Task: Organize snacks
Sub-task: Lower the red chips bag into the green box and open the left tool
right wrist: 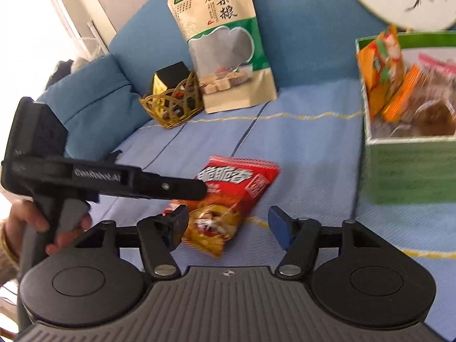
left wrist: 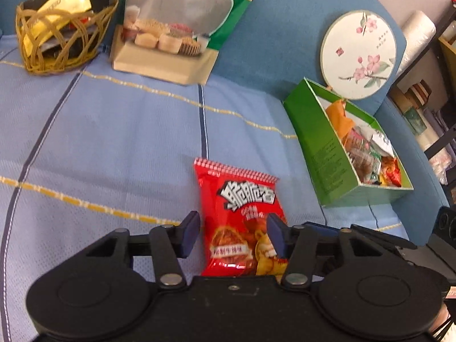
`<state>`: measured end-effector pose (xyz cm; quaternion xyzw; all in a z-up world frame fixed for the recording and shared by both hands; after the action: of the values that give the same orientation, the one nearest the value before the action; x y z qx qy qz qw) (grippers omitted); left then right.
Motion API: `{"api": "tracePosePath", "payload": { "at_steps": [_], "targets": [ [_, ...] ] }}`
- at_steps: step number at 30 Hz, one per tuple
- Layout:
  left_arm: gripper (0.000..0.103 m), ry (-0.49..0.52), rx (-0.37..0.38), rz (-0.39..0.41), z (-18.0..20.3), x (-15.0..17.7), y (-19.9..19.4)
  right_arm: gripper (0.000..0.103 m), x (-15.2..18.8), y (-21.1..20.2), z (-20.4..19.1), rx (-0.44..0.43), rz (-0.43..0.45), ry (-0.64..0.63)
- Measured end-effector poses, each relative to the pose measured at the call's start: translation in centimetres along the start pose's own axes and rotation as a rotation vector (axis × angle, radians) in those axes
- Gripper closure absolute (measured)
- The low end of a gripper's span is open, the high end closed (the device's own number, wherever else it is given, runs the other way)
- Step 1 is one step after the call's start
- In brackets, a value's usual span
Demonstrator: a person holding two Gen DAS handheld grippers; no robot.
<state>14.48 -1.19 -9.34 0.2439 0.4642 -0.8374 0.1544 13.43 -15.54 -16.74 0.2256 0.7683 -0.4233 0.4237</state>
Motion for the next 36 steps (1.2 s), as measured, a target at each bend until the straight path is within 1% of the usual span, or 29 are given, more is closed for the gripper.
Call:
{"api": "tracePosePath", "payload": {
  "at_steps": [1,3,4,5,6,8,9,12,15,19,22,27,30,32,33,34,35,36],
  "targets": [
    [0.057,-0.001,-0.003,-0.002,0.0,0.1,0.1,0.011,0.1,0.2,-0.1,0.009,-0.004,-0.012],
    [0.061,-0.002,-0.004,0.005,0.0,0.0,0.4,0.012,0.2,0.8,0.0,0.029,-0.01,-0.02],
    [0.063,0.001,-0.002,0.008,0.2,0.0,0.6,0.015,0.4,1.2,0.2,0.034,-0.016,-0.006],
    [0.07,0.008,0.0,0.005,0.4,-0.1,0.9,0.017,0.5,1.5,0.2,0.028,-0.01,0.002],
    [0.07,0.016,-0.002,0.006,0.7,-0.2,1.2,0.035,0.5,1.7,0.0,0.021,-0.005,-0.008],
    [0.072,0.017,-0.022,0.018,1.2,-0.5,1.2,0.04,0.0,1.4,-0.1,0.045,-0.009,-0.017],
    [0.077,0.01,-0.015,0.025,1.6,-0.8,1.0,0.046,-0.3,0.9,0.0,0.064,0.004,-0.022],
    [0.079,0.046,0.015,0.058,3.8,-2.3,0.0,0.047,-1.7,-1.3,0.3,0.089,0.081,-0.04],
    [0.079,0.1,0.048,0.104,6.7,-4.3,-0.9,0.047,-3.8,-4.0,0.5,0.132,0.189,-0.084],
    [0.079,0.164,0.096,0.151,11.1,-7.0,-0.6,0.047,-6.0,-7.3,2.5,0.181,0.313,-0.074],
    [0.078,0.218,0.119,0.175,14.5,-8.5,1.0,0.047,-7.2,-9.6,5.1,0.238,0.391,-0.067],
    [0.078,0.251,0.164,0.19,18.7,-10.5,4.4,0.048,-9.0,-12.4,8.6,0.353,0.479,-0.074],
    [0.077,0.303,0.168,0.21,20.7,-11.1,6.3,0.048,-9.7,-13.4,11.0,0.372,0.514,-0.01],
    [0.077,0.318,0.161,0.217,21.2,-11.3,7.2,0.048,-9.9,-13.6,12.0,0.392,0.525,0.011],
    [0.066,0.319,0.156,0.212,21.4,-11.3,7.9,0.048,-10.1,-13.1,12.4,0.41,0.523,0.006],
    [0.053,0.321,0.143,0.208,21.2,-11.2,8.4,0.047,-10.0,-12.5,12.8,0.44,0.512,-0.005],
    [0.008,0.329,0.124,0.204,21.0,-11.1,8.9,0.046,-9.8,-11.8,13.2,0.482,0.492,-0.011],
    [0.0,0.332,0.079,0.217,20.7,-11.1,9.2,0.036,-9.5,-11.1,13.7,0.533,0.461,-0.013]
  ]
}}
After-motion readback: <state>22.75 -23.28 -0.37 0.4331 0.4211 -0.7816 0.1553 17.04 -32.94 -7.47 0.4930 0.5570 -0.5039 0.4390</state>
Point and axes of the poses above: each gripper's, at about its wrist camera, not at the fingertips, and y roughly the way its jaws point, z to its right, x to its underside, the point moved 8 cm from there along y, roughly the way its jaws point
